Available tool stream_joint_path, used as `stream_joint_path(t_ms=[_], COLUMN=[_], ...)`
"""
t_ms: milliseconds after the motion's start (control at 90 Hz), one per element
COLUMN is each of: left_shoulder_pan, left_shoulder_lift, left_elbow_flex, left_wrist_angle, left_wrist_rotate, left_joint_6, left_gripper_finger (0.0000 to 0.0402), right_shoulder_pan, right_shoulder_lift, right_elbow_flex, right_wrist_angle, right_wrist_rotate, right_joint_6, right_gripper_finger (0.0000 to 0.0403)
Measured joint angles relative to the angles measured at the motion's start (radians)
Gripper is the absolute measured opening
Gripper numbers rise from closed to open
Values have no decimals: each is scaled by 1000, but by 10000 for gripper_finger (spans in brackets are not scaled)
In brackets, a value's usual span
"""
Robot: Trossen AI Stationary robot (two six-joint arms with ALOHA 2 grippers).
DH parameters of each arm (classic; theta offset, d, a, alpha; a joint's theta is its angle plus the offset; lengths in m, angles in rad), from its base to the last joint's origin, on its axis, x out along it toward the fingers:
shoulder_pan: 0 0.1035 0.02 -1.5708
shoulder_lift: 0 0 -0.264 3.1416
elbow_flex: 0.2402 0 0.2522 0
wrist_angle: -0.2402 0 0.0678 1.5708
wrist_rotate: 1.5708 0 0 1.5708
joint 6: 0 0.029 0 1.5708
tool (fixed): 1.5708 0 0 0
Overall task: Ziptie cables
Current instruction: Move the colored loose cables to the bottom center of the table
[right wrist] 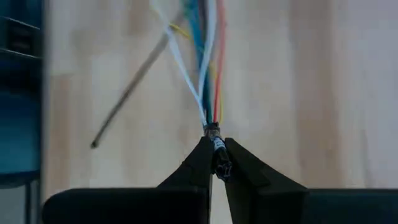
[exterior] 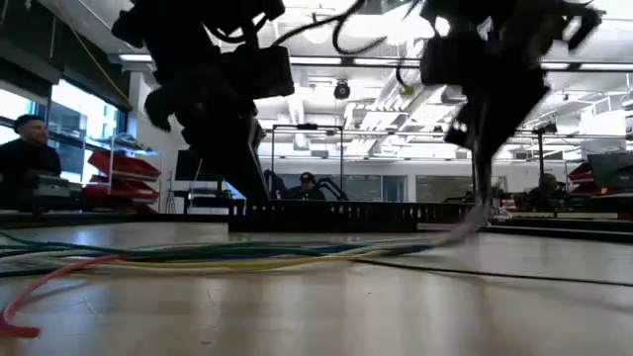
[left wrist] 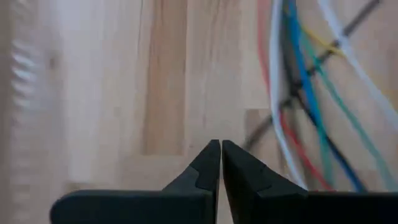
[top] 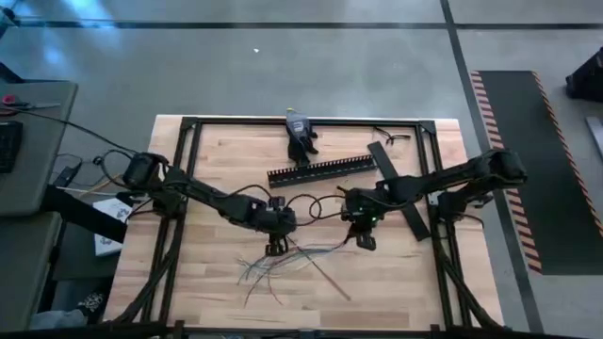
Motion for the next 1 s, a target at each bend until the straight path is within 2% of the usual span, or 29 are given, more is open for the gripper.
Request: stream_joint_path(t_ms=[144,400,522,633,822,1000], left_shoulder_pan=[13,14,14,14,14,14], left_shoulder_lift=[-23,-33,-33,-33,-33,-33], left_elbow_flex=[1,1,1,1,1,1], left_wrist_angle=[1,-4,-4,-3,-3,-4], left_wrist_rotate=[18,84,94,86,85,84], left_joint_6=[75,94,86,71,71,62], left_gripper_finger=[27,39,39,39,39,39], right_shoulder_pan=[53,128,166,190,153,107], right_shoulder_lift=[0,-1,-1,1,2,2], right_elbow_flex=[112,233,206,146,49,-10], right_wrist_angle=[-13,7,62,84,11,-75], right_wrist_rotate=[-19,-21,-70,-66,71,121], right_joint_6=[-47,-90,-65,-16,65,92], right_gripper_finger=[3,2,2,2,2,4])
